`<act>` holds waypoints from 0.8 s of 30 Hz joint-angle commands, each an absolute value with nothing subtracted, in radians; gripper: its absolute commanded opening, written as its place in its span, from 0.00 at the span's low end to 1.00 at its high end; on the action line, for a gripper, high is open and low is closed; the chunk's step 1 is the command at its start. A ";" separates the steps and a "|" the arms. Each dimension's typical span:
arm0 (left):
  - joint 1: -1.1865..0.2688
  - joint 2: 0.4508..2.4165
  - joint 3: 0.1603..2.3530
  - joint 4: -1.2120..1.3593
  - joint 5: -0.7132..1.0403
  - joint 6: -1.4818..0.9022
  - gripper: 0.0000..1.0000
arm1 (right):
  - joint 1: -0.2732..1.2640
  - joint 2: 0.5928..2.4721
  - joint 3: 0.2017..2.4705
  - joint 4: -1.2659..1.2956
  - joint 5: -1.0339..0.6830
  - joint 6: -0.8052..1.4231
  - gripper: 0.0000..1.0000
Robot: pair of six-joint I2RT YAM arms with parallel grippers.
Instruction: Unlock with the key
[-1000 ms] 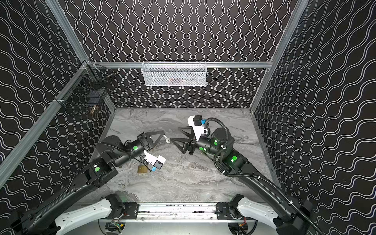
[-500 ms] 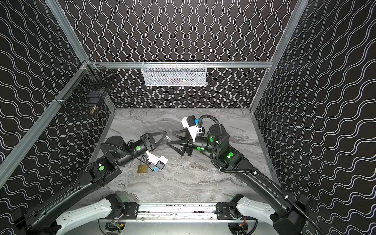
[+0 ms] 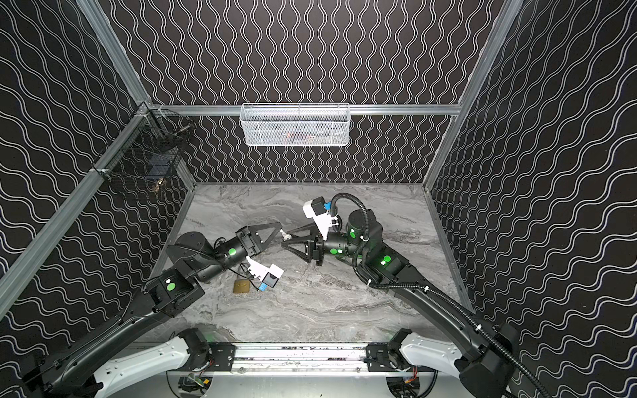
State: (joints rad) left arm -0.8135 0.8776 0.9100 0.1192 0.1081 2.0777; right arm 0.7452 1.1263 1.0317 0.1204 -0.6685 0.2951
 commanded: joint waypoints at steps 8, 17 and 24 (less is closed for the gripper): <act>-0.813 0.875 0.910 0.157 0.108 2.299 0.00 | 0.746 1.122 1.025 0.167 -0.690 0.312 0.26; -0.814 0.873 0.903 0.164 0.101 2.301 0.00 | 0.746 1.125 1.025 0.177 -0.698 0.319 0.09; -0.813 0.869 0.894 0.166 0.102 2.291 0.00 | 0.746 1.124 1.028 0.184 -0.698 0.324 0.00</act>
State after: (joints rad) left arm -0.8135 0.8711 0.8970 0.1444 0.1070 2.0777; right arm 0.7441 1.1275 1.0267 0.1341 -0.6785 0.3325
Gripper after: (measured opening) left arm 0.050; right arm 0.070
